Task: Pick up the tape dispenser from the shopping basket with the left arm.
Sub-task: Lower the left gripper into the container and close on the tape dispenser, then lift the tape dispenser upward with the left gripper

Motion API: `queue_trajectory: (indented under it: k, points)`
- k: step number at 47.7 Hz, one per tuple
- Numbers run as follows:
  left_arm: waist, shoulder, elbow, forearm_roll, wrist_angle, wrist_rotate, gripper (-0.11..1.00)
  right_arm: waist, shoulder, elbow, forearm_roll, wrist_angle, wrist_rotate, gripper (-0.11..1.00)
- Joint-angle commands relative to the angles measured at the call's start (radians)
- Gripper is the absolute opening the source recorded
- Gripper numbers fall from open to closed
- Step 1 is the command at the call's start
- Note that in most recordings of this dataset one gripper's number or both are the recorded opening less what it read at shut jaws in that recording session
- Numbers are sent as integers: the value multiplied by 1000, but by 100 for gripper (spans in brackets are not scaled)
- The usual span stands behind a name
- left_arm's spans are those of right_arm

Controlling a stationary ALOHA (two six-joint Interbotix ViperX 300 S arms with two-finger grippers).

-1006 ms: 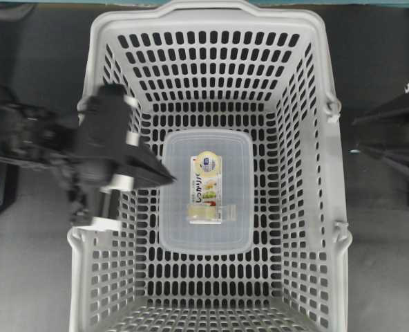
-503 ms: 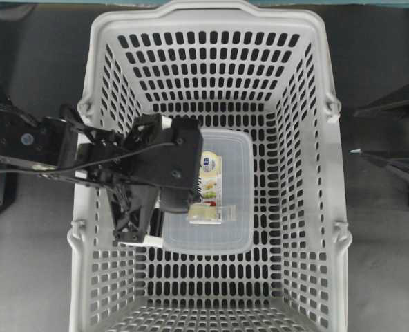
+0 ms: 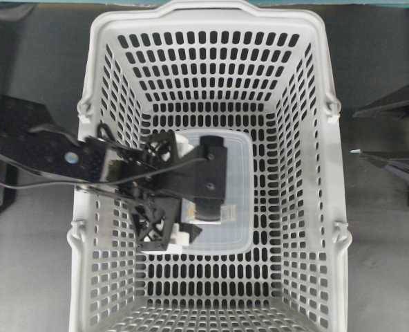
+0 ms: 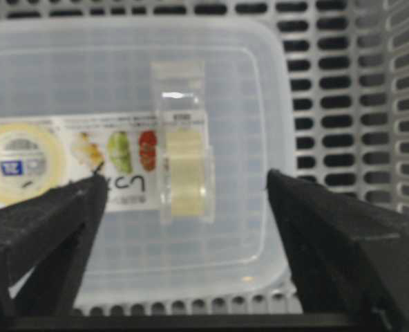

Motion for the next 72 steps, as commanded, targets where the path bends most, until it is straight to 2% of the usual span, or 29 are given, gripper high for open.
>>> queue_trajectory:
  k: [1, 16, 19, 26, 27, 34, 47, 51, 72]
  points:
    - [-6, 23, -20, 3, -2, -2, 91, 2, 6, -6, 3, -6, -2, 69]
    - [-6, 91, -20, 3, -8, -2, 85, 2, 5, -3, 2, -3, -2, 69]
    - [-6, 87, -20, 3, 2, 5, 75, 2, 5, -2, 3, -3, -2, 69]
    - [-8, 60, -38, 3, 9, 8, 31, 2, 5, 2, 2, -3, -2, 69]
    - [-8, 52, -46, 3, 12, 9, 28, 2, 5, 2, 3, -3, -2, 69]
    - [-6, -8, -143, 5, 77, 11, 28, 2, 2, 3, 3, -3, -2, 69]
    - [-2, -66, -394, 5, 373, 12, 28, 2, 2, 5, 3, -3, -2, 69]
    - [-2, -63, -440, 3, 425, 11, 29, 2, 2, 8, 3, -3, -2, 69]
    - [12, -51, -446, 3, 448, 9, 28, 2, 2, 8, 3, -3, -2, 69]
